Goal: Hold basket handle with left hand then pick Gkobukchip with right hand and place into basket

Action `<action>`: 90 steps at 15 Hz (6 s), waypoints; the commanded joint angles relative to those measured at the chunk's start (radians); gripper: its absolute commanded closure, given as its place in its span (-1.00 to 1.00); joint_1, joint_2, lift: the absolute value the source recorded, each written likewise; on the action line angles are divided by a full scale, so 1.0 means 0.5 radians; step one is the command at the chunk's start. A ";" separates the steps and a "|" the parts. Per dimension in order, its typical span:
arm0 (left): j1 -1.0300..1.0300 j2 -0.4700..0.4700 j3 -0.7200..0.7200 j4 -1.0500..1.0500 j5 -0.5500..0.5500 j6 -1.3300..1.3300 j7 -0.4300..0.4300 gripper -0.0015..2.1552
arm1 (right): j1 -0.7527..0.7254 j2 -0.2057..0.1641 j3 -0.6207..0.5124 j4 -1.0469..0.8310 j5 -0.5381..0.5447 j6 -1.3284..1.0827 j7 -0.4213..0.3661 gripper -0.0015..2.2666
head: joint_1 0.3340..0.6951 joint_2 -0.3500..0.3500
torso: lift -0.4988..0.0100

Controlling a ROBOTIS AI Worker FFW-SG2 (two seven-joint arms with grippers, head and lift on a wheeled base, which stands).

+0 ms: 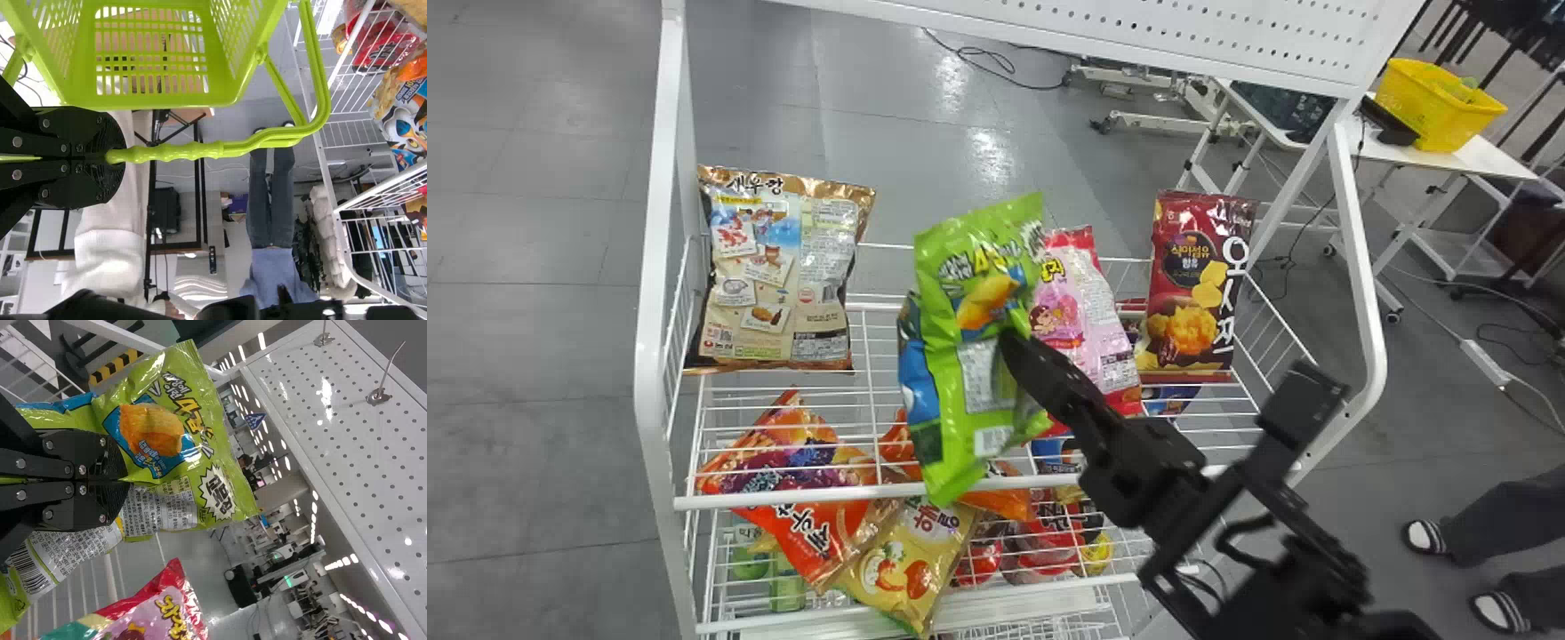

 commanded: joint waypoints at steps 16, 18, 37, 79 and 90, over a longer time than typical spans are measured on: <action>0.044 -0.005 0.016 0.017 -0.071 0.002 0.003 0.82 | 0.355 -0.136 -0.694 -0.348 -0.267 2.018 0.022 0.46 | 1.00 -1.00 | 0.83; 0.044 -0.005 0.013 0.014 -0.075 0.002 0.006 0.82 | 0.382 -0.189 -0.685 -0.348 -0.261 2.018 -0.046 0.46 | 1.00 -1.00 | 0.83; 0.065 -0.005 -0.002 -0.096 -0.075 0.002 0.009 0.82 | 0.155 -0.363 0.735 0.139 0.331 2.018 -0.509 0.46 | 1.00 -1.00 | 0.83; 0.053 -0.005 0.078 0.024 -0.032 0.002 -0.080 0.82 | 0.766 -0.100 0.318 0.149 0.807 -1.312 -0.500 -0.88 | 1.00 -1.00 | 0.83; 0.081 -0.005 0.065 -0.010 -0.032 0.002 -0.068 0.83 | 0.757 -0.097 0.318 0.155 0.807 -1.349 -0.524 -0.87 | 1.00 -1.00 | 0.83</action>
